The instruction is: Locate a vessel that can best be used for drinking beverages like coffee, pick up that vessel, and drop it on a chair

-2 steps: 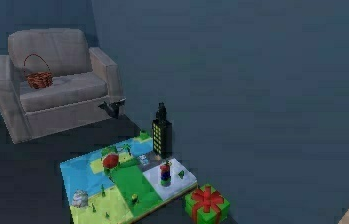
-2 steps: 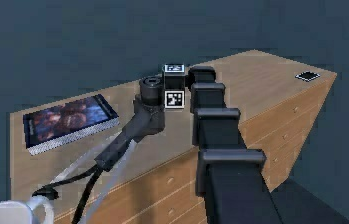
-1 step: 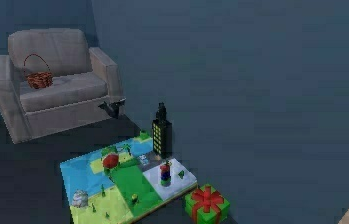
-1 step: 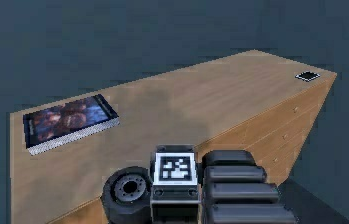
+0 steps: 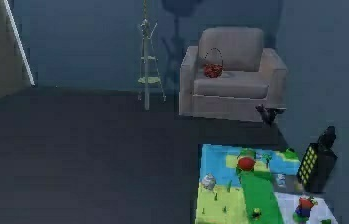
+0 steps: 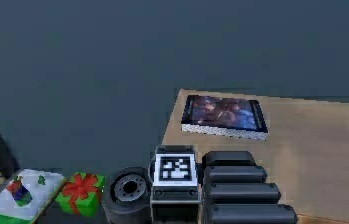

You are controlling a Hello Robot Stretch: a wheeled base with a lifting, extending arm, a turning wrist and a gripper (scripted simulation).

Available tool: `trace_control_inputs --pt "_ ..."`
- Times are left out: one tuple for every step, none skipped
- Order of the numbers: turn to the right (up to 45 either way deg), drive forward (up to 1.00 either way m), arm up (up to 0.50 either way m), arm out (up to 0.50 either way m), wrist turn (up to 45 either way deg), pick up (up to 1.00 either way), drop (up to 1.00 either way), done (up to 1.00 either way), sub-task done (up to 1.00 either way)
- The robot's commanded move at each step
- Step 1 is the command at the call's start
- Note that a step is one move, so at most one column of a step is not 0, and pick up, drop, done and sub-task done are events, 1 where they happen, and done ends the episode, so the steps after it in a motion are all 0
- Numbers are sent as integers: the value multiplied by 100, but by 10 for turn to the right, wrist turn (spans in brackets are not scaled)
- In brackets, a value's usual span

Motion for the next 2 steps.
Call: trace_control_inputs --pt "-450 0 0 0 0 0 0 0 0" --pt "-330 0 0 0 0 0 0 0 0"
